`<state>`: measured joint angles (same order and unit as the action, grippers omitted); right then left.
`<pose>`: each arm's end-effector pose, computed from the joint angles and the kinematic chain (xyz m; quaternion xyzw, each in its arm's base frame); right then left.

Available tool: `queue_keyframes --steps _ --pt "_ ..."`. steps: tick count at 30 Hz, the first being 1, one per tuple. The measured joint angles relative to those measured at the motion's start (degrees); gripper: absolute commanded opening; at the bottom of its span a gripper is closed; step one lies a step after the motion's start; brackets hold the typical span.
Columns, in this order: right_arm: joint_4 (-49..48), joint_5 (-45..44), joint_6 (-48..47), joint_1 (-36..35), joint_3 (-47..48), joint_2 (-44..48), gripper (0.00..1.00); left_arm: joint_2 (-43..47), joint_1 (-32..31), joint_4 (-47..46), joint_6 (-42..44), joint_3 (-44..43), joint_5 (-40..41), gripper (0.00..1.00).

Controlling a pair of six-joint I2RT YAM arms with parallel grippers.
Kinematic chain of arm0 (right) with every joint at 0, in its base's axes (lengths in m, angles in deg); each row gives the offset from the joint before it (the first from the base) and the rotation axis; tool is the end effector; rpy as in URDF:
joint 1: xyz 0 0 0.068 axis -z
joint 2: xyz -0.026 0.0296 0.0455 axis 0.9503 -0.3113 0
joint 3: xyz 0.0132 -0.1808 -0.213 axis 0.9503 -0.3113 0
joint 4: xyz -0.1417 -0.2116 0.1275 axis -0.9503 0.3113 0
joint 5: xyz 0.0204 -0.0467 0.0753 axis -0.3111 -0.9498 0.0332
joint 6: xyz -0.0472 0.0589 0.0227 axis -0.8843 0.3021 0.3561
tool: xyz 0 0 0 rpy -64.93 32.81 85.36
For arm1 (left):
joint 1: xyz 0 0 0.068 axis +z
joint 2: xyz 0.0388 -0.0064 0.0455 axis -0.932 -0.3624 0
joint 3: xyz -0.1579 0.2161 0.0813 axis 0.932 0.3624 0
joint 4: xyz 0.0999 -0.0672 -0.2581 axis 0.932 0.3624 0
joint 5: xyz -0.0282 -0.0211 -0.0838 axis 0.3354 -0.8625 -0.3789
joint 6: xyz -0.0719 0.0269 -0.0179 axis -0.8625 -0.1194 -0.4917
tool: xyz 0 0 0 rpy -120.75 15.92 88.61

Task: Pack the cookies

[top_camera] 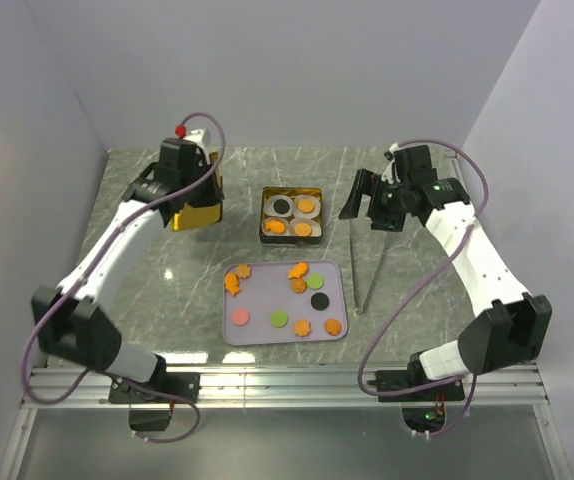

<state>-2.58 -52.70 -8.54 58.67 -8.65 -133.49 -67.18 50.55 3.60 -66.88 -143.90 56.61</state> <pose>0.3260 0.0960 0.3230 0.0481 0.9343 0.2340 0.2648 0.3589 -0.1198 0.3309 -0.0308 0.9026 -0.1597 0.3987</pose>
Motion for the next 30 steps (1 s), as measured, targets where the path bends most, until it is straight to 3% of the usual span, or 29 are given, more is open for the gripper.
queue_keyframes --steps 5,9,15,20,30 --pt "-11.69 19.34 6.03 0.11 -1.09 2.80 1.00 9.97 0.00 -5.79 -7.02 0.66 -19.69 0.00" --pt "-28.98 32.70 16.52 0.07 -7.45 3.93 1.00 18.71 -0.02 -13.97 -15.87 5.42 -32.48 0.00" --pt "-47.84 42.36 29.55 -0.61 -11.28 3.89 1.00 29.75 -0.02 -36.85 -34.42 13.75 -45.90 0.00" --pt "-56.30 45.31 34.29 -4.20 -9.97 3.30 1.00 33.68 0.00 -54.80 -48.59 19.65 -49.55 0.00" --pt "-62.18 46.42 37.07 -12.13 -7.10 1.53 1.00 36.61 0.00 -77.26 -66.29 29.11 -49.00 0.01"
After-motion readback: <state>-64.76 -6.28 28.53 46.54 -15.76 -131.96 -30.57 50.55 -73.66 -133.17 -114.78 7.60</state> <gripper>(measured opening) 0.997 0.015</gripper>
